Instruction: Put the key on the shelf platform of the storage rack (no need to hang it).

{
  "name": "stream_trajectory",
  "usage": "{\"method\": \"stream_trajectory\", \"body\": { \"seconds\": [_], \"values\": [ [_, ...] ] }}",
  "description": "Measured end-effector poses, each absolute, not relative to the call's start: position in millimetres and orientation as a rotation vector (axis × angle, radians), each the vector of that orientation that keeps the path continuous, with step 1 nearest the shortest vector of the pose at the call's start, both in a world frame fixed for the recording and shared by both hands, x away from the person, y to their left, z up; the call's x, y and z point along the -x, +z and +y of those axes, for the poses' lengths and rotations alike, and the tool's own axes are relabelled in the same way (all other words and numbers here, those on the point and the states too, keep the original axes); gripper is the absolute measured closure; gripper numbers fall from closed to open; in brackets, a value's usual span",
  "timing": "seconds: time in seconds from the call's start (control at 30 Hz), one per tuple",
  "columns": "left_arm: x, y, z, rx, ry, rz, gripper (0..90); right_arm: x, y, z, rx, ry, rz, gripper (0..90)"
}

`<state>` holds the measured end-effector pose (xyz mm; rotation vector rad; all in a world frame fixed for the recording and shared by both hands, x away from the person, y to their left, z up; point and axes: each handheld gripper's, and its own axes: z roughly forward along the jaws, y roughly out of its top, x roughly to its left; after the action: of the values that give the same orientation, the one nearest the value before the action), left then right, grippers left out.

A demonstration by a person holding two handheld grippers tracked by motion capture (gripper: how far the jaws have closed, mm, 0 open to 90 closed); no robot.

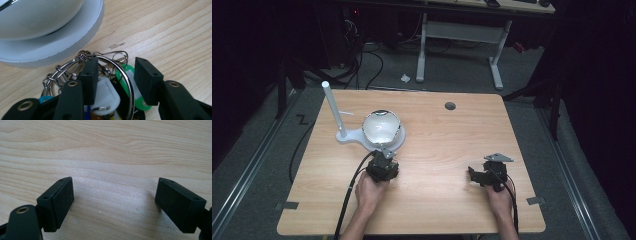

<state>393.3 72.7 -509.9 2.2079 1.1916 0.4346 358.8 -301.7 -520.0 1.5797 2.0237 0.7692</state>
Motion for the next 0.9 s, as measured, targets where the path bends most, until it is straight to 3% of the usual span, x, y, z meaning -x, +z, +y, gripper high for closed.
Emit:
{"method": "stream_trajectory", "body": {
  "seconds": [0.43,0.9],
  "values": [
    [-388,-505,79,-2.220,0.469,1.180,81.9,-359,-520,-302,-1.580,0.769,2.023,15.6],
    [-367,-482,108,-2.114,0.536,1.176,85.7,-359,-520,-302,-1.579,0.770,2.023,15.6]
  ]
}}
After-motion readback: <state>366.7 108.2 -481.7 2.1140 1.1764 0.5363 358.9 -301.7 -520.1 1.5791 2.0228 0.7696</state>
